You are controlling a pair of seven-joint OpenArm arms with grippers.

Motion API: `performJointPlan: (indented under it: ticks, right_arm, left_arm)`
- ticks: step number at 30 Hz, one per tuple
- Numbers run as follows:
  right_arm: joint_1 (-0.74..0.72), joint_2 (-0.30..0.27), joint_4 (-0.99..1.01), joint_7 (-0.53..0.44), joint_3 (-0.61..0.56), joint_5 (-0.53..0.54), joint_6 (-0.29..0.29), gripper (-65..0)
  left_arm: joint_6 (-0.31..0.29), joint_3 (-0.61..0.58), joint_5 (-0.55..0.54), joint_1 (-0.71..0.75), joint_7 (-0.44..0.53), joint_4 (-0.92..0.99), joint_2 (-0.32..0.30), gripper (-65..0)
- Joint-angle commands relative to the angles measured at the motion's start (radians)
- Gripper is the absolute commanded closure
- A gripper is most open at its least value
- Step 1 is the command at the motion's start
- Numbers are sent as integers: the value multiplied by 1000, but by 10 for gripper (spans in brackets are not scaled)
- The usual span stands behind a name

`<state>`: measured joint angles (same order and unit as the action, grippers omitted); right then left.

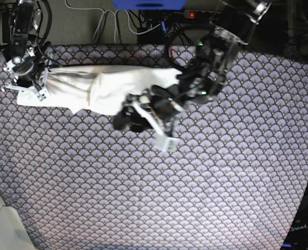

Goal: Fold the T-shirt properly
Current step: 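Release the fold and press the folded shirt flat with the left gripper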

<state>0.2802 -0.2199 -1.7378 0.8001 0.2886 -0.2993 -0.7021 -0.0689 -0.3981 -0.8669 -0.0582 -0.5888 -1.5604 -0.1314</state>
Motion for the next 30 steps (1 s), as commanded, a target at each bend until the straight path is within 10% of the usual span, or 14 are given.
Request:
performJointPlan:
  ticks: [1, 5, 30]
  right_arm:
    - [-6, -13, -18, -5, 5, 7, 4, -172]
    - [-17, -13, -58, 2, 5, 7, 4, -172]
    - [-29, -6, -193, 34, 119, 7, 4, -173]
  left_arm:
    - [-16, 11, -36, -12, 8, -22, -11, -264]
    - [-12, 49, -84, 1, -1, -8, -93, 0]
    - [-12, 94, 186, -6, 0, 203, -1, -4]
